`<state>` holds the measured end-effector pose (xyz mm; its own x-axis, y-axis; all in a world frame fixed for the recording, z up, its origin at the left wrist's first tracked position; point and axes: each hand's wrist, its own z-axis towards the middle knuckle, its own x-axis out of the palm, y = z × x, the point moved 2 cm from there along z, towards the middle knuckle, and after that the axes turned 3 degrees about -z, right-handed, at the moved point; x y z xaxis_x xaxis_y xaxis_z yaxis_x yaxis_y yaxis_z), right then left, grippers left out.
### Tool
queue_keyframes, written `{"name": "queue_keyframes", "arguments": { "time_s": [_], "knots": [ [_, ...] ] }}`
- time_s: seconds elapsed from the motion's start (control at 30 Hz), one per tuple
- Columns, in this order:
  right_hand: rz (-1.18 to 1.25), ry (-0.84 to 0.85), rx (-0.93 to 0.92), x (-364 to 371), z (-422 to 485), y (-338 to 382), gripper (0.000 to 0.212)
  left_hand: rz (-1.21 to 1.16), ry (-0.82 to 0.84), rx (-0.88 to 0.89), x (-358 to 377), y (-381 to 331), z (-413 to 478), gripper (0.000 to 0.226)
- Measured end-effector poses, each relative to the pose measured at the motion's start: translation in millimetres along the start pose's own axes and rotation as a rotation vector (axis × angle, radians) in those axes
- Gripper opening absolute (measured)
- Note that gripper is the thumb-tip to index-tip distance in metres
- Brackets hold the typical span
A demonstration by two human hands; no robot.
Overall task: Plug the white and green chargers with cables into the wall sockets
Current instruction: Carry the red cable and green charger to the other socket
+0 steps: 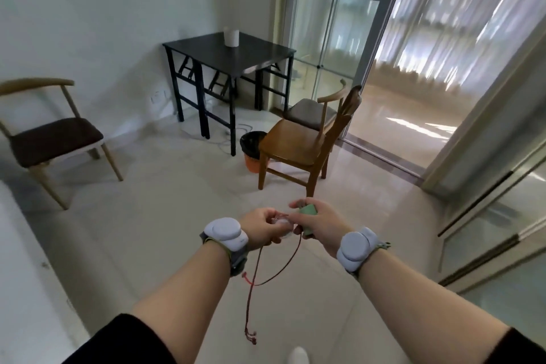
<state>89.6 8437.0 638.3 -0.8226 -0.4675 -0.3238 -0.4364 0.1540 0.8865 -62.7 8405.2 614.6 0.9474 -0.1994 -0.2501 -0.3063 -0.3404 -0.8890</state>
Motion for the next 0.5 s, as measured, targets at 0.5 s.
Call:
{"name": "queue_keyframes", "arguments": {
  "time_s": [0.5],
  "knots": [
    [-0.108,0.412,-0.122,56,347,157,0.024,-0.257,-0.541,-0.148,-251,-33,187,0.007]
  ]
}}
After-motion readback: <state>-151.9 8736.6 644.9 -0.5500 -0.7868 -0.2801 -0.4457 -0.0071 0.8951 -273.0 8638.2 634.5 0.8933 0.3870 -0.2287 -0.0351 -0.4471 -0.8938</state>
